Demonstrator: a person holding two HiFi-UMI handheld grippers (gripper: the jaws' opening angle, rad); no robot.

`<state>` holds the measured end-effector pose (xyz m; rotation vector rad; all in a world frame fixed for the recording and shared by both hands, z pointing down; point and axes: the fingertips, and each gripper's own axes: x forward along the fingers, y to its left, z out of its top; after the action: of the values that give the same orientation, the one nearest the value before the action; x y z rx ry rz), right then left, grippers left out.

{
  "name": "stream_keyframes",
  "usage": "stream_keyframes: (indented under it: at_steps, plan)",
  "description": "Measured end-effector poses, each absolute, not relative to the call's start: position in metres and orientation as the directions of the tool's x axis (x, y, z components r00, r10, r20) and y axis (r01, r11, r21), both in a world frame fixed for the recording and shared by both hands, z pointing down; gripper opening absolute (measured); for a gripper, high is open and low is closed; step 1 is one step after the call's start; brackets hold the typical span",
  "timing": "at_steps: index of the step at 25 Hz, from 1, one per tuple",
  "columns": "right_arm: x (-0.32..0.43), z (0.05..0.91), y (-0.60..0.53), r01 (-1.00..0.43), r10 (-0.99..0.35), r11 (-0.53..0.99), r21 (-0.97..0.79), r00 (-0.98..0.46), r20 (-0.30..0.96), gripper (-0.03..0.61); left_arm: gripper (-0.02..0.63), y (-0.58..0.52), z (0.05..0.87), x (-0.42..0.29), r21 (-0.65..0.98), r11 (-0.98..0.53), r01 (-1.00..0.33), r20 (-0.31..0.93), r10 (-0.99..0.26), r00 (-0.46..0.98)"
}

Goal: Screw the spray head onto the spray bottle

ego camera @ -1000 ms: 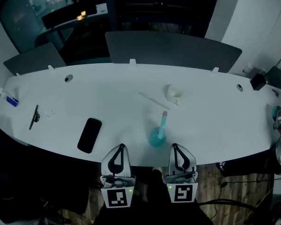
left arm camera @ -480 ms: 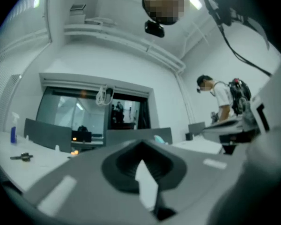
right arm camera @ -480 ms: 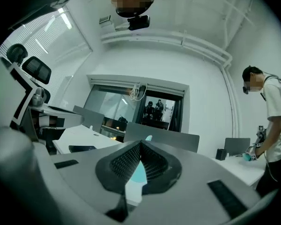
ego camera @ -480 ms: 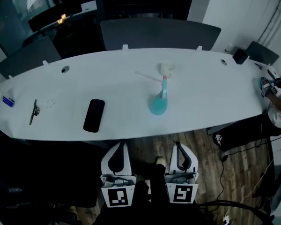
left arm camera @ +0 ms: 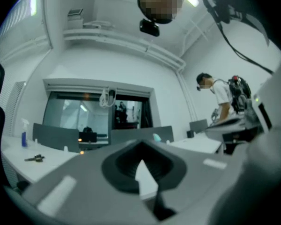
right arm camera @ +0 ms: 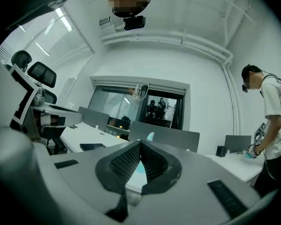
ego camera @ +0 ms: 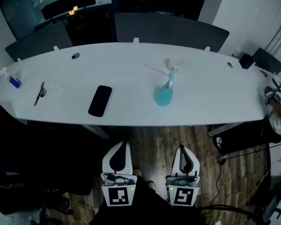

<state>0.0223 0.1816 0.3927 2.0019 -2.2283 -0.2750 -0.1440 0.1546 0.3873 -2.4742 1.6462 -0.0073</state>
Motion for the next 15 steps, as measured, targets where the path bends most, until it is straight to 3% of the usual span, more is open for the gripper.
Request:
stream_keyframes:
  at_steps: [15]
  plan:
    - [0.051, 0.359, 0.251, -0.971, -0.978, 0.136, 0.196, -0.163, -0.128, 0.006, 0.003, 0.252, 0.349, -0.100, -0.182, -0.327, -0.927, -0.198, -0.912, 0.360]
